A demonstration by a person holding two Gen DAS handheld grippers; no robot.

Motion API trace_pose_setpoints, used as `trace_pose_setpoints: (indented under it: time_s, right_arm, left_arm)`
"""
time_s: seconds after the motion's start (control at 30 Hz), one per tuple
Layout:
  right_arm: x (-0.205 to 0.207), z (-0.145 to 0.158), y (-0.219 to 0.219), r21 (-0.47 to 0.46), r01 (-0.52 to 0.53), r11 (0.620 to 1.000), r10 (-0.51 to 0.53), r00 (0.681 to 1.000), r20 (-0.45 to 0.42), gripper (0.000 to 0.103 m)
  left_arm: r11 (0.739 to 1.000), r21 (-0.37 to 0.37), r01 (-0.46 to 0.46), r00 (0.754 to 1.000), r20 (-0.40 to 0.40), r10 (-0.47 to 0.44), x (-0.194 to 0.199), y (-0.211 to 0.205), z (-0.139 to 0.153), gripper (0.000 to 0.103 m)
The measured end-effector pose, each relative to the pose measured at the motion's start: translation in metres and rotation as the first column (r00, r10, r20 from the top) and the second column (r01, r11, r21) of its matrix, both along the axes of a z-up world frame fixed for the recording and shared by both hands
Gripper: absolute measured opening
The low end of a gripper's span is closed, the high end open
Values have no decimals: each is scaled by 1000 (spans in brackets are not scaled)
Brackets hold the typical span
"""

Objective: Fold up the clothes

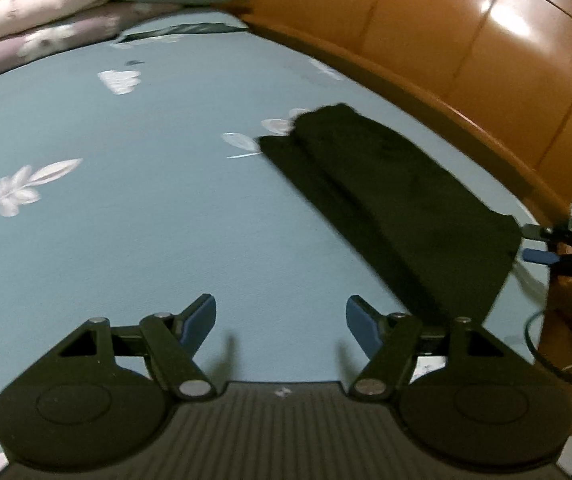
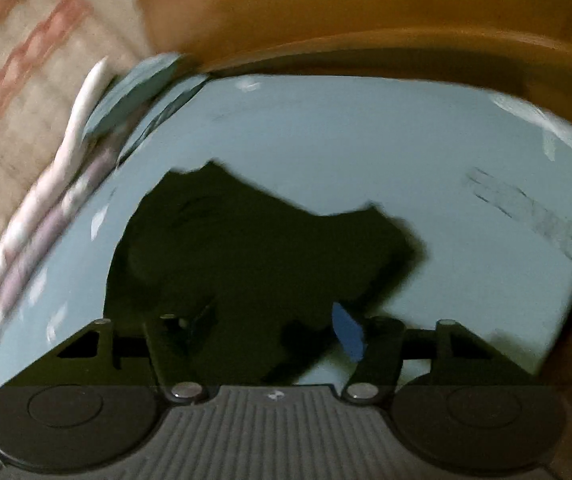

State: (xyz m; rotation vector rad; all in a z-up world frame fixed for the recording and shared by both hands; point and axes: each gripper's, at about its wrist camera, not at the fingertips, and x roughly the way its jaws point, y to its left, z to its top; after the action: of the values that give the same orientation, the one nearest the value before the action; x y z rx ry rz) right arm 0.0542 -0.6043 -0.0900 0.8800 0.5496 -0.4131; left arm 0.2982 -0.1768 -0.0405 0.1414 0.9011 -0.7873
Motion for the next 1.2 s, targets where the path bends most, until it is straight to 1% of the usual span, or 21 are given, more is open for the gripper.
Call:
trace_pose_setpoints:
  time_s: [0.1,0.2,0.27,0.3,0.33,0.37,0.4,0.43,0.47,0.57,0.7,0.73,0.77,0.8,0.83,0.87,0.93,1.0,1.07,1.13,1.2]
  right_arm:
    - [-8,-24,-18,111,67,992,-73,996,51,67]
    - [-13,-45,-33,213,117,970,-141,985,102,65]
    - [-13,-50,-39,236,134,963,-168,977,130,65]
    - [-10,-50,-40,226,135,965,-165,978,123,63]
    - [-5,-49,-41,210,133,969,-159,981,112,53]
    - [-1,-49,-41,194,130,972,-152,983,100,34]
    - [1,-47,-42,181,126,975,-145,985,94,24]
    - [2,-44,-43,168,121,978,-137,986,90,20]
    - [4,-42,-43,156,115,981,-130,988,86,19]
    - [8,-35,-45,109,99,989,-106,992,64,19]
    - [11,-34,-40,50,70,996,-70,997,-12,22]
    - [11,-32,-38,34,61,998,-60,998,-28,26]
    - [10,-26,-33,-4,52,999,-52,997,-51,35]
    - [8,-19,-28,-49,42,998,-46,996,-76,40]
    - [7,-12,-23,-94,31,995,-41,994,-101,50]
    - [5,-5,-18,-139,19,990,-37,991,-126,54]
    - [6,8,-4,-229,-29,973,-11,986,-168,54]
    - [12,19,10,-302,-83,950,23,980,-197,54]
    - [23,26,27,-364,-147,919,71,974,-215,58]
    - [35,27,43,-385,-216,897,136,965,-225,60]
    - [47,28,57,-394,-281,875,199,951,-236,60]
  left_arm:
    - [1000,3,30,999,-11,-30,-5,-13,-2,72]
    - [998,5,60,998,-23,-60,-10,-26,-3,72]
    - [998,11,66,997,-31,-65,-11,-31,-5,72]
    - [998,16,63,997,-35,-62,-11,-32,-6,72]
    - [998,21,60,997,-39,-59,-12,-34,-7,72]
    - [998,27,57,998,-43,-56,-11,-37,-7,72]
    - [998,30,58,997,-45,-57,-12,-39,-7,72]
    - [997,30,65,997,-43,-64,-12,-42,-6,72]
    - [997,31,72,997,-41,-71,-13,-44,-6,72]
    - [995,33,89,995,-35,-88,-14,-51,-4,73]
    - [995,20,96,995,-42,-95,-7,-57,1,73]
    - [995,16,97,994,-44,-96,-5,-58,2,73]
    - [995,13,99,994,-46,-98,-3,-60,4,73]
    - [995,9,100,994,-48,-100,-2,-61,5,73]
    - [995,4,102,994,-50,-101,1,-63,6,73]
    - [995,-9,102,993,-52,-102,6,-66,10,73]
    - [994,-31,109,992,-53,-111,16,-77,17,73]
    - [988,-71,139,989,-30,-141,24,-95,25,73]
    - [978,-98,184,983,1,-185,30,-120,32,73]
    - [967,-106,233,972,17,-233,31,-144,35,73]
    - [959,-101,263,964,5,-264,34,-161,25,73]
